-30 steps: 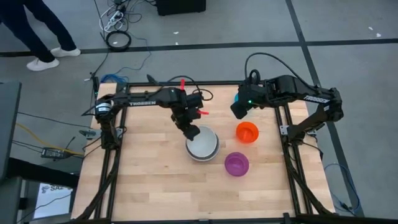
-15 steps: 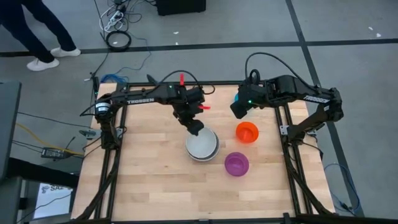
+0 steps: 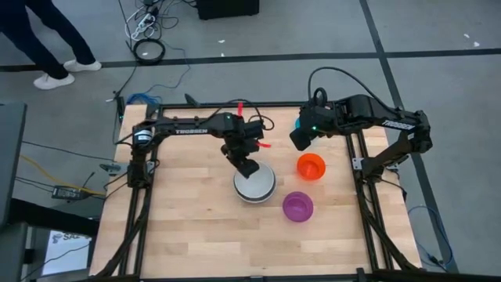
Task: Nest bowls inside each other
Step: Stack the gray bowl on top of the other gray bowl, then stack the orange bowl on top of the gray bowl
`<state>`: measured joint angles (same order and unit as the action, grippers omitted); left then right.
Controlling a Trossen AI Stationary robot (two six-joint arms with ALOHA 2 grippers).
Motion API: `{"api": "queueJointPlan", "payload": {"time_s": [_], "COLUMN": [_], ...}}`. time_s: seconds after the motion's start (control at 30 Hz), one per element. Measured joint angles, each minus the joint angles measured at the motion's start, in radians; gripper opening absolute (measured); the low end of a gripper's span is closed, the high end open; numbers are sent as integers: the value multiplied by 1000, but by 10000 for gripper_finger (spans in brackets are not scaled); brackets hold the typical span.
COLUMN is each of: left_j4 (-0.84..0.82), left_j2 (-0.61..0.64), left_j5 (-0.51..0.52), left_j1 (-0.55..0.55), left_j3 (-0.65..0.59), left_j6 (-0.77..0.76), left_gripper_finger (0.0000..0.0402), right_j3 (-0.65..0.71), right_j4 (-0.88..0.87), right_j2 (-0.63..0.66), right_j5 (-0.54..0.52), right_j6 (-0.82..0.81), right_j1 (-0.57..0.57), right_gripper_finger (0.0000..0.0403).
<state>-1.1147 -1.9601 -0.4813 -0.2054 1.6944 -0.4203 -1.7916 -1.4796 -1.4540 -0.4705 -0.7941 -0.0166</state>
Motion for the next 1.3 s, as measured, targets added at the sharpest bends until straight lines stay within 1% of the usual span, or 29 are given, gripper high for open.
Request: {"api": "queueJointPlan", "payload": {"time_s": [0.13, 0.23, 0.37, 0.43, 0.5, 0.6, 0.67, 0.77, 0.87, 1.0, 1.1, 1.2, 1.3], "left_j4": [2, -5, -39, -58, -68, -79, -86, -87, -96, -114, -156, -202, -230], "left_j2": [-8, 17, 74, 107, 140, 191, 224, 273, 327, 398, 433, 457, 470], "left_j5": [-46, -68, -81, -63, -26, 52, 112, 212, 328, 461, 535, 599, 625], "left_j1": [-1, -7, -25, -40, -56, -79, -92, -102, -108, -115, -119, -125, -134], "left_j3": [0, 2, 70, 119, 181, 270, 326, 388, 421, 431, 431, 431, 431], "left_j6": [-2, -8, -10, -21, -29, -29, -26, -10, -5, 0, 3, 14, 17], "left_gripper_finger": [264, 264, 264, 264, 264, 264, 264, 264, 264, 264, 264, 264, 264], "right_j3": [0, 0, 0, 12, 46, 132, 209, 314, 413, 536, 618, 686, 738], "right_j4": [-3, -4, -24, -33, -50, -54, -10, 88, 183, 232, 296, 375, 435], "right_j2": [0, 0, 0, 0, 0, 0, -1, -2, -2, -1, -1, -1, -1], "right_j5": [1, 1, 11, 71, 173, 325, 420, 508, 550, 589, 620, 629, 622], "right_j6": [-12, -14, -43, -74, -99, -115, -109, -98, -105, -129, -132, -141, -146], "right_j1": [0, 0, -7, -35, -72, -111, -122, -122, -105, -85, -68, -50, -42], "right_gripper_finger": [106, 105, 105, 106, 107, 107, 107, 107, 107, 108, 108, 108, 108]}}
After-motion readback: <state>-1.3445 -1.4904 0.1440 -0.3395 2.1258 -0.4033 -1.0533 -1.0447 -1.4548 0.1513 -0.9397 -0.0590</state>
